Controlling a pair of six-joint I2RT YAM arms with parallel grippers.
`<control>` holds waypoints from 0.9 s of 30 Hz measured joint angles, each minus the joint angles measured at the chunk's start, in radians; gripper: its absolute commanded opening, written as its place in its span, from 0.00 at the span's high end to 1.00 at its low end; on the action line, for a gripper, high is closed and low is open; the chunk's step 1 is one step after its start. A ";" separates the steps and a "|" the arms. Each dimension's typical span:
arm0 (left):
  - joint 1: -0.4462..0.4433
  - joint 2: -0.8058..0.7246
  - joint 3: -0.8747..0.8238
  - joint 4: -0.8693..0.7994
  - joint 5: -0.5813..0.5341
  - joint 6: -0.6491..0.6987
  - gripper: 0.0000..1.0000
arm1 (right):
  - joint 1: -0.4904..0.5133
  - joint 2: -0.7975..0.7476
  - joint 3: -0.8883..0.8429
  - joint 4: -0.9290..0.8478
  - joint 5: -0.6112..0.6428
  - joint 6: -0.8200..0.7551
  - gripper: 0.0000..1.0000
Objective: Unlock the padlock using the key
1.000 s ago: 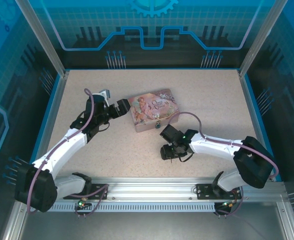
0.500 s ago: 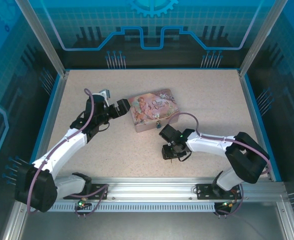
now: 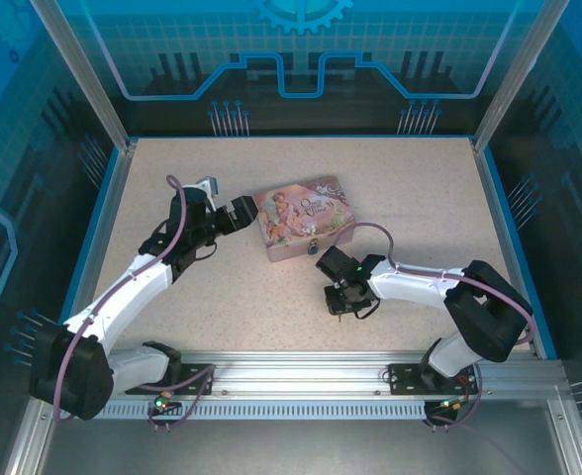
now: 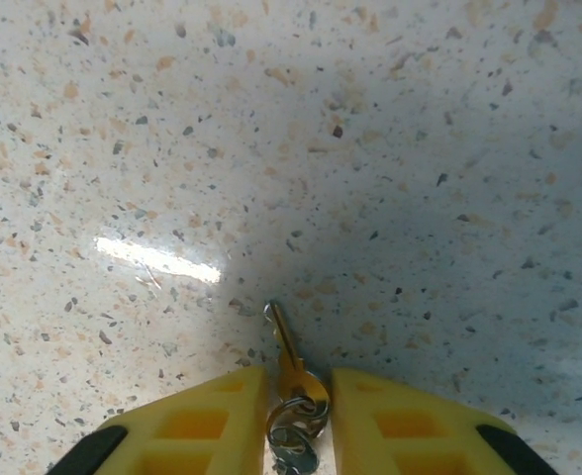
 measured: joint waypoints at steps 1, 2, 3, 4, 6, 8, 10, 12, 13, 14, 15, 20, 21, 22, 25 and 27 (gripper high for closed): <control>0.000 0.000 0.000 0.000 0.000 0.000 0.01 | 0.000 0.000 0.000 -0.001 0.000 -0.001 0.81; 0.000 0.000 0.000 0.000 0.000 0.000 0.01 | -0.001 -0.002 0.000 -0.001 0.001 -0.004 0.82; 0.000 0.000 0.000 0.000 0.000 0.000 0.01 | 0.000 -0.003 0.000 -0.001 0.000 -0.004 0.84; 0.000 0.000 0.000 0.000 0.000 0.000 0.01 | 0.000 -0.006 0.000 0.002 -0.002 -0.004 0.85; 0.000 0.000 0.000 -0.001 0.000 0.000 0.01 | 0.000 -0.010 0.000 0.015 -0.009 -0.004 0.87; 0.000 0.000 0.000 -0.002 0.000 0.000 0.01 | 0.000 -0.016 -0.004 0.026 -0.016 -0.004 0.89; 0.000 0.000 0.000 -0.003 0.000 0.000 0.01 | 0.000 -0.026 -0.009 0.029 -0.020 -0.008 0.92; 0.000 0.000 0.000 -0.003 0.002 0.000 0.01 | 0.000 -0.035 -0.013 0.034 -0.024 -0.010 0.94; 0.000 0.000 0.000 -0.003 0.006 0.000 0.01 | -0.002 -0.039 -0.014 0.037 -0.028 -0.012 0.96; 0.000 0.000 0.000 -0.003 0.009 0.001 0.01 | -0.002 -0.042 -0.016 0.043 -0.030 -0.011 0.97; 0.000 0.000 0.000 -0.003 0.011 0.002 0.01 | -0.005 -0.047 -0.021 0.050 -0.032 -0.012 0.98; 0.002 -0.005 0.000 0.005 0.049 0.010 0.01 | -0.040 -0.102 -0.074 0.098 -0.074 -0.023 1.00; 0.002 -0.010 -0.001 0.009 0.060 0.011 0.01 | -0.058 -0.129 -0.095 0.118 -0.091 -0.027 1.00; 0.002 -0.017 -0.003 0.015 0.072 0.012 0.01 | -0.078 -0.159 -0.116 0.139 -0.110 -0.030 1.00; 0.003 -0.040 -0.006 0.047 0.125 0.019 0.02 | -0.148 -0.265 -0.178 0.210 -0.178 -0.042 1.00; 0.003 -0.048 -0.006 0.083 0.173 0.018 0.04 | -0.198 -0.352 -0.213 0.264 -0.233 -0.054 1.00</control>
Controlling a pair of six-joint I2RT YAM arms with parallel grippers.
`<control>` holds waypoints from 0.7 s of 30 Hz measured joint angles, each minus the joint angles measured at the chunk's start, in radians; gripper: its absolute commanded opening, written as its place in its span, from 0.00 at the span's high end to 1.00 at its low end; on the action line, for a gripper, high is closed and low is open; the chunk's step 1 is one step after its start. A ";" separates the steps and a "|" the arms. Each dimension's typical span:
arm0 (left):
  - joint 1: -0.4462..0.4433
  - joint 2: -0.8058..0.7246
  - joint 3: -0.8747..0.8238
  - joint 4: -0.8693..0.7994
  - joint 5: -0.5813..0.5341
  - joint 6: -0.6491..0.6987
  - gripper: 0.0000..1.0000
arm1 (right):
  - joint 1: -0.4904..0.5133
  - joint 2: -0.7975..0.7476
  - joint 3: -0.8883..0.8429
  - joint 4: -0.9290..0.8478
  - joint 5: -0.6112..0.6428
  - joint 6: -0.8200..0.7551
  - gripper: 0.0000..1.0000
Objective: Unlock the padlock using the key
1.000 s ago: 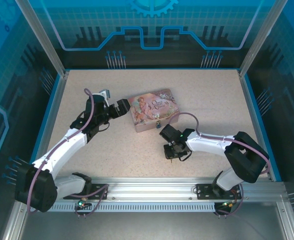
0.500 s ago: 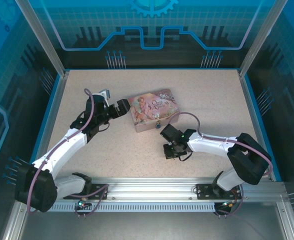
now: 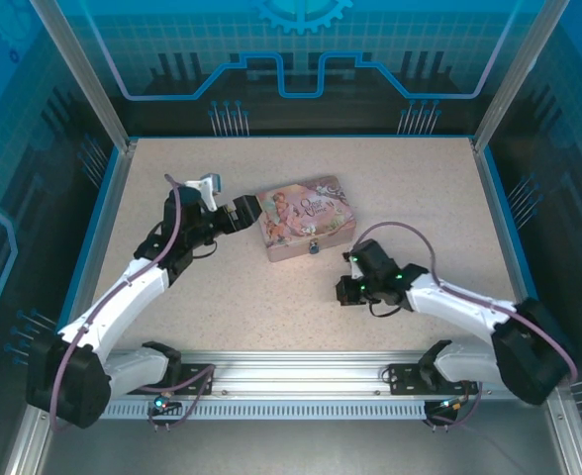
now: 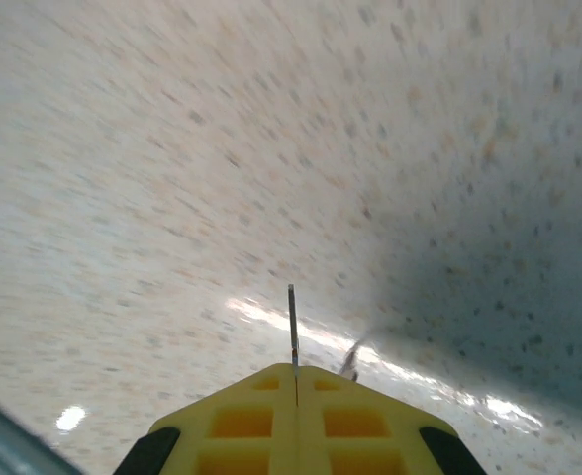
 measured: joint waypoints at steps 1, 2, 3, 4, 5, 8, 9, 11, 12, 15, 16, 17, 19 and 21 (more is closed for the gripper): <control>0.000 -0.003 0.000 0.024 0.031 -0.001 0.05 | -0.026 -0.047 -0.016 0.034 -0.031 -0.006 1.00; -0.002 -0.003 0.000 0.045 0.057 -0.001 0.06 | -0.050 -0.091 -0.028 0.066 -0.058 -0.010 1.00; -0.005 -0.003 0.000 0.069 0.086 -0.003 0.06 | -0.077 -0.141 -0.039 0.101 -0.089 -0.013 0.99; -0.011 -0.003 0.000 0.094 0.114 -0.004 0.07 | -0.104 -0.189 -0.047 0.136 -0.119 -0.015 0.99; -0.019 -0.003 0.000 0.114 0.139 -0.005 0.07 | -0.126 -0.227 -0.051 0.166 -0.143 -0.017 0.99; -0.067 0.005 0.018 0.170 0.217 -0.004 0.09 | -0.197 -0.334 -0.053 0.271 -0.220 -0.017 0.99; -0.085 0.013 0.031 0.186 0.241 -0.004 0.10 | -0.218 -0.359 -0.053 0.306 -0.243 -0.016 0.99; -0.119 0.032 0.062 0.219 0.287 -0.002 0.11 | -0.251 -0.387 -0.053 0.367 -0.286 -0.004 0.99; -0.133 0.043 0.076 0.236 0.307 -0.002 0.12 | -0.266 -0.393 -0.053 0.398 -0.309 0.003 0.99; -0.166 0.074 0.113 0.283 0.353 -0.002 0.13 | -0.293 -0.388 -0.053 0.462 -0.366 0.022 0.99; -0.175 0.086 0.124 0.296 0.367 -0.002 0.13 | -0.299 -0.384 -0.053 0.480 -0.382 0.025 0.99; -0.183 0.097 0.132 0.306 0.377 -0.002 0.13 | -0.304 -0.381 -0.053 0.494 -0.398 0.029 0.99; -0.195 0.116 0.149 0.324 0.392 -0.004 0.14 | -0.306 -0.369 -0.048 0.522 -0.434 0.037 0.99; -0.206 0.134 0.165 0.336 0.405 -0.005 0.14 | -0.307 -0.357 -0.037 0.542 -0.466 0.043 0.99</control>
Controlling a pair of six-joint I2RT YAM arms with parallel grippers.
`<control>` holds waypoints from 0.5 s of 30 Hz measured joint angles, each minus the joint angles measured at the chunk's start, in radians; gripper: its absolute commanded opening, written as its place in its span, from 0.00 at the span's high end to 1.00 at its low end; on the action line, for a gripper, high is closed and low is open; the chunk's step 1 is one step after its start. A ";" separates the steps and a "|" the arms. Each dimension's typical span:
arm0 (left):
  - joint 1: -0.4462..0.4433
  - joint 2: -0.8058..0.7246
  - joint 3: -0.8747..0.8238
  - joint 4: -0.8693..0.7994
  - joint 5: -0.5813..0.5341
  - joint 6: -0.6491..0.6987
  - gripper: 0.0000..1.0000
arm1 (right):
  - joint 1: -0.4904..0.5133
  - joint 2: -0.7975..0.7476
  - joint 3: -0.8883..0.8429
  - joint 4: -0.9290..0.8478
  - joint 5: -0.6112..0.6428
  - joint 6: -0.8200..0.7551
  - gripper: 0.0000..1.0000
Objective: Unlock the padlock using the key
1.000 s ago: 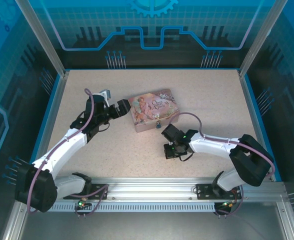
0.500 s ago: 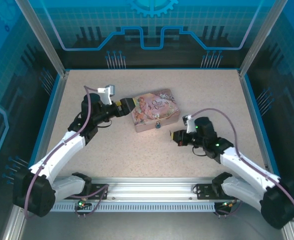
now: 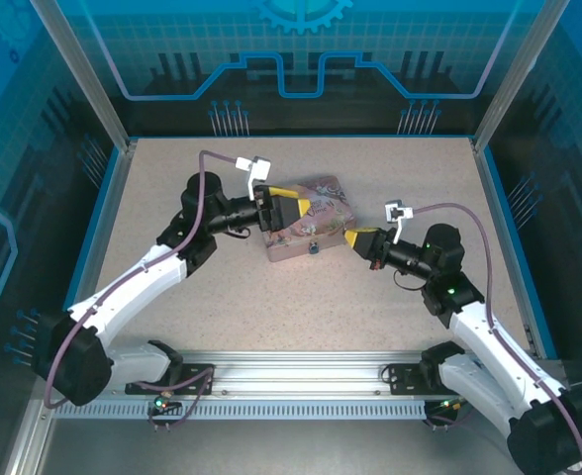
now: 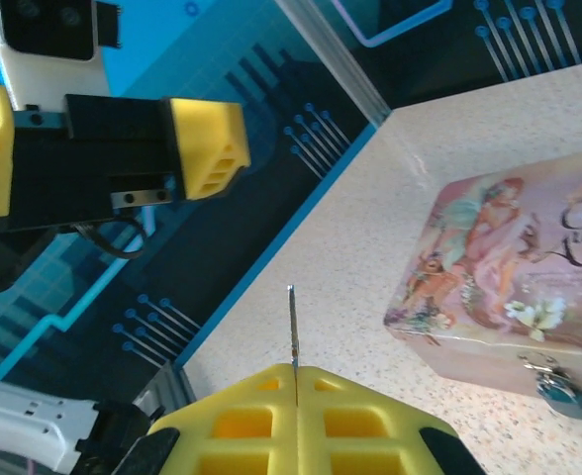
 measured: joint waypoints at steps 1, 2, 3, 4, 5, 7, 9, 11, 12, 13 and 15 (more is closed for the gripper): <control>-0.007 0.008 0.009 0.005 0.005 0.000 0.14 | 0.000 0.007 0.009 0.012 -0.014 0.002 0.99; -0.014 0.015 0.017 0.010 0.010 0.000 0.15 | -0.002 0.011 0.016 0.024 -0.027 0.004 0.99; -0.022 0.022 0.026 0.015 0.014 0.000 0.15 | -0.002 0.016 0.022 0.039 -0.037 0.008 0.99; -0.030 0.029 0.035 0.021 0.021 0.000 0.15 | -0.003 0.019 0.027 0.055 -0.048 0.013 0.99; -0.037 0.035 0.043 0.024 0.024 0.000 0.16 | -0.003 0.021 0.031 0.068 -0.058 0.017 0.99; -0.053 0.048 0.061 0.028 0.030 0.000 0.16 | -0.003 0.028 0.040 0.093 -0.073 0.027 0.99; -0.065 0.060 0.075 0.029 0.035 0.001 0.17 | -0.003 0.035 0.050 0.108 -0.084 0.035 0.98; -0.076 0.068 0.085 0.031 0.037 0.002 0.19 | -0.002 0.045 0.056 0.123 -0.088 0.040 0.98; -0.080 0.073 0.089 0.031 0.040 0.004 0.19 | -0.002 0.049 0.057 0.132 -0.088 0.043 0.98; -0.085 0.079 0.094 0.031 0.042 0.005 0.20 | 0.000 0.055 0.057 0.139 -0.090 0.046 0.98; -0.092 0.090 0.100 0.029 0.043 0.006 0.22 | 0.005 0.064 0.057 0.151 -0.092 0.049 0.98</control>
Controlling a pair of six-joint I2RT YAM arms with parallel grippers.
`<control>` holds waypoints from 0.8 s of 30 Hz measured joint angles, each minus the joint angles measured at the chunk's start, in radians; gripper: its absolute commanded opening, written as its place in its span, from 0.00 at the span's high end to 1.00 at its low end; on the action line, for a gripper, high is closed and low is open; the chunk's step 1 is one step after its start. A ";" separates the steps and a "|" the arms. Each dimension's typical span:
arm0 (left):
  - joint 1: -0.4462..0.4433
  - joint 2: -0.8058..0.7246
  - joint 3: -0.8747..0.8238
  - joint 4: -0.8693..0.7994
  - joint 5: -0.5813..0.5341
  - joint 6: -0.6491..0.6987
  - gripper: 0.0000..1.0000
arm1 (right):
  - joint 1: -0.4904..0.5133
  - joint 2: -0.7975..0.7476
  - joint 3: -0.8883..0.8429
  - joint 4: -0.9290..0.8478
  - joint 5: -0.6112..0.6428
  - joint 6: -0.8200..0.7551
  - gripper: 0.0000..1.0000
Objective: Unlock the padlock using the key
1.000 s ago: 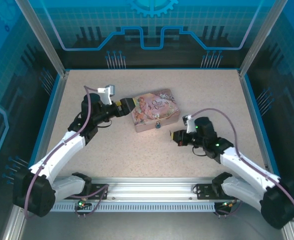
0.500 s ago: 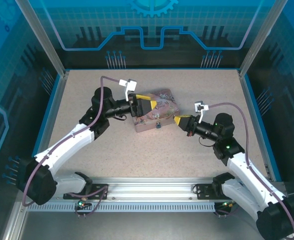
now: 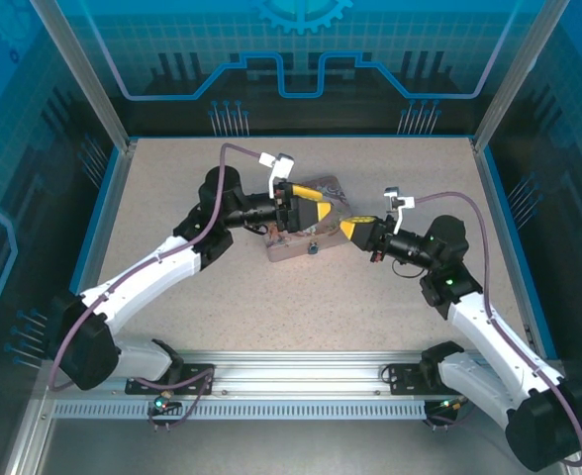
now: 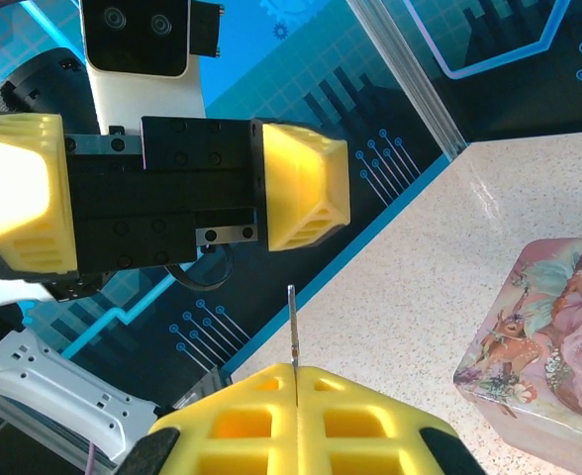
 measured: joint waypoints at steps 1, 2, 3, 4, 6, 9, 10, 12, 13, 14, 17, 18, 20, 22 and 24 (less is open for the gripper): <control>-0.003 0.005 0.003 -0.001 0.000 0.003 0.23 | 0.004 0.003 0.000 0.006 -0.001 0.004 0.98; -0.005 0.011 0.005 -0.001 0.000 0.003 0.25 | 0.008 0.005 0.000 0.009 -0.001 0.005 0.98; -0.008 0.016 0.007 -0.001 0.000 0.005 0.29 | 0.014 0.007 0.000 0.013 0.000 0.007 0.98; -0.010 0.022 0.010 -0.002 0.000 0.007 0.31 | 0.021 0.009 0.000 0.016 0.000 0.008 0.98; -0.016 0.031 0.016 -0.005 0.001 0.010 0.35 | 0.033 0.012 0.002 0.021 0.001 0.011 0.98; -0.026 0.041 0.029 -0.010 0.006 0.015 0.43 | 0.043 0.021 0.010 0.031 0.001 0.013 0.98; -0.028 0.042 0.031 -0.013 0.007 0.016 0.47 | 0.046 0.024 0.013 0.035 0.003 0.015 0.98; -0.034 0.043 0.033 -0.016 0.008 0.019 0.52 | 0.051 0.032 0.017 0.046 0.008 0.020 0.98; -0.034 0.043 0.034 -0.018 0.008 0.024 0.54 | 0.052 0.035 0.019 0.050 0.009 0.023 0.97; -0.035 0.043 0.034 -0.020 0.010 0.029 0.56 | 0.054 0.037 0.019 0.055 0.010 0.023 0.97; -0.036 0.045 0.037 -0.028 0.014 0.036 0.62 | 0.055 0.047 0.023 0.065 0.018 0.038 0.97; -0.037 0.046 0.038 -0.029 0.015 0.038 0.64 | 0.055 0.050 0.025 0.072 0.022 0.043 0.97; -0.039 0.048 0.038 -0.032 0.016 0.040 0.68 | 0.060 0.056 0.028 0.082 0.029 0.053 0.97; -0.042 0.050 0.038 -0.037 0.016 0.043 0.73 | 0.064 0.061 0.029 0.089 0.035 0.061 0.97; -0.043 0.051 0.039 -0.043 0.015 0.046 0.79 | 0.067 0.067 0.030 0.098 0.036 0.068 0.97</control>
